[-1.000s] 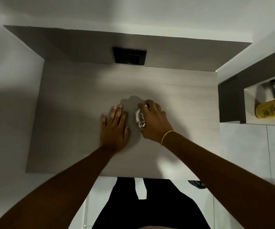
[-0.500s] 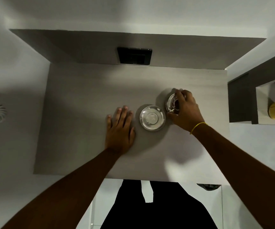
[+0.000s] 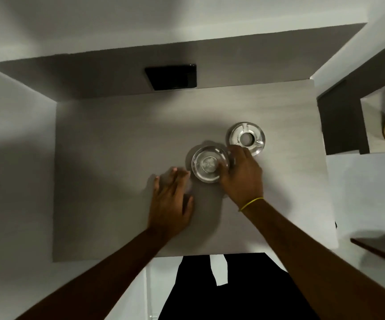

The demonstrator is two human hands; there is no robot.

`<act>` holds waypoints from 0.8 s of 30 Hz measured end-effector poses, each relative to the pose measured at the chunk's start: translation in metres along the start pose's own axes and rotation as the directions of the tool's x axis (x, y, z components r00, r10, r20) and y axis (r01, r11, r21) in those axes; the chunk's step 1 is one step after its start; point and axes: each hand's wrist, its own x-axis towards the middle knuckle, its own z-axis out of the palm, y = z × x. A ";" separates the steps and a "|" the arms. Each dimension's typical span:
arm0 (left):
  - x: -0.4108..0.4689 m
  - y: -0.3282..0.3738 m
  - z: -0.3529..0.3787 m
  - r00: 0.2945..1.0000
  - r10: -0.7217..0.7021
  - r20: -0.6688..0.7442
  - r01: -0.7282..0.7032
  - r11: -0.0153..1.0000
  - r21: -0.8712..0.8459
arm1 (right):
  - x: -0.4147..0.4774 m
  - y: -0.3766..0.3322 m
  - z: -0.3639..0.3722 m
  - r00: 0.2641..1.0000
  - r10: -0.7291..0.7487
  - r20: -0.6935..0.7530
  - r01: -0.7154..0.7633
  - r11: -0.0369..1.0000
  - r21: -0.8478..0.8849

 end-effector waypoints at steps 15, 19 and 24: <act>0.019 0.142 0.061 0.603 0.712 0.360 -0.751 0.659 -0.047 | -0.033 0.072 -0.079 0.967 0.250 -0.038 -0.199 0.844 0.499; 0.058 0.137 0.064 0.424 0.783 0.455 -0.882 0.472 0.010 | -0.082 0.156 -0.117 0.882 0.472 -0.020 -0.323 0.635 0.702; 0.058 0.131 0.074 0.387 0.781 0.490 -0.902 0.432 0.023 | -0.162 0.264 -0.150 0.669 0.726 -0.160 -0.409 0.539 0.736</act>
